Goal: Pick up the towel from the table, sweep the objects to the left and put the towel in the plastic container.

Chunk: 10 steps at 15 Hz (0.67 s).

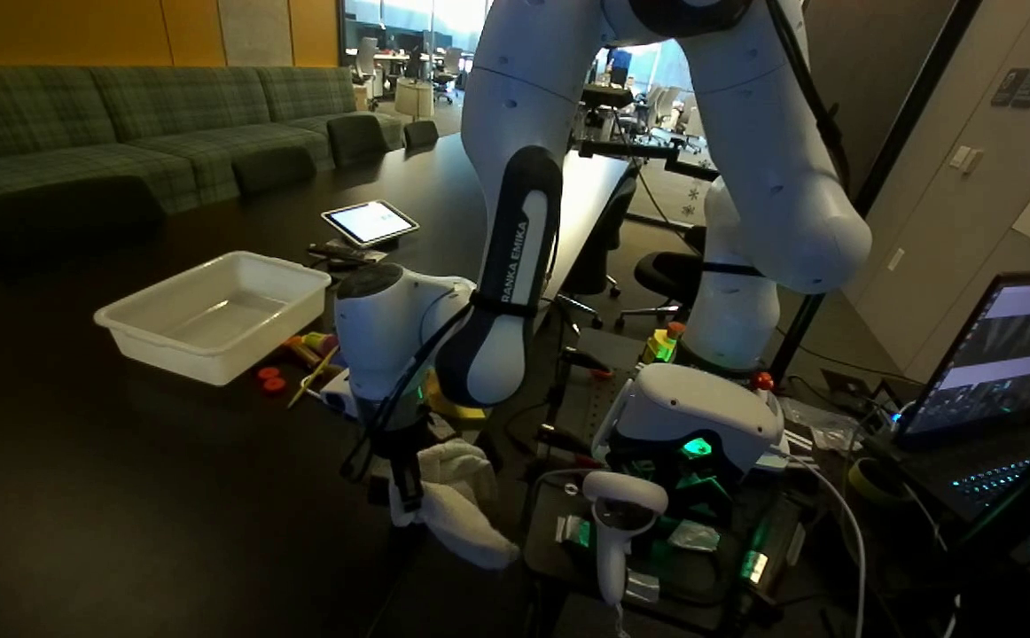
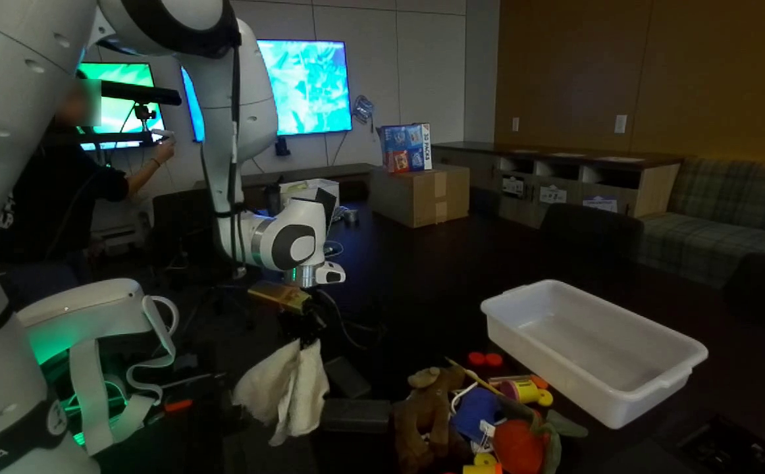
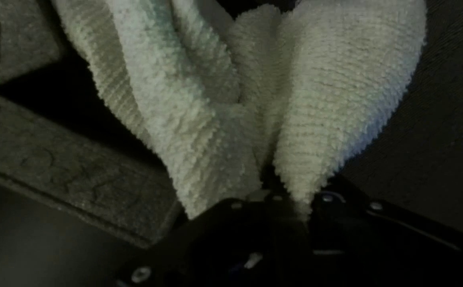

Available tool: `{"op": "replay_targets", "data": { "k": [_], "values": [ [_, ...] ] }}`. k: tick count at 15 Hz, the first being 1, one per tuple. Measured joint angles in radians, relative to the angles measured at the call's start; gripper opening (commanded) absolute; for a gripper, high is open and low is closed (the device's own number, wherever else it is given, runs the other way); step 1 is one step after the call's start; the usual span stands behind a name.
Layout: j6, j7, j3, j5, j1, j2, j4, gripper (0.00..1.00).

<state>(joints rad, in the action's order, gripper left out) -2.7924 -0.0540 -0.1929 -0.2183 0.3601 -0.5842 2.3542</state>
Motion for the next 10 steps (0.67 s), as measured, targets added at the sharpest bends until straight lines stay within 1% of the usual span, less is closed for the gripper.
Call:
{"op": "replay_targets", "data": {
  "k": [2,3,4,6,7,8,10],
  "values": [
    [0.003,0.032,-0.038,0.021,-0.028,0.037,0.015,0.07],
    [0.012,0.079,-0.074,0.05,-0.065,0.066,0.03,0.07],
    [0.029,0.144,-0.119,0.088,-0.12,0.103,0.051,0.07],
    [0.085,0.298,-0.215,0.174,-0.257,0.187,0.094,0.07],
    [0.12,0.371,-0.246,0.218,-0.316,0.228,0.111,0.07],
    [0.167,0.444,-0.26,0.262,-0.363,0.27,0.125,0.07],
    [0.276,0.568,-0.252,0.328,-0.426,0.359,0.143,0.07]
  ]
}}
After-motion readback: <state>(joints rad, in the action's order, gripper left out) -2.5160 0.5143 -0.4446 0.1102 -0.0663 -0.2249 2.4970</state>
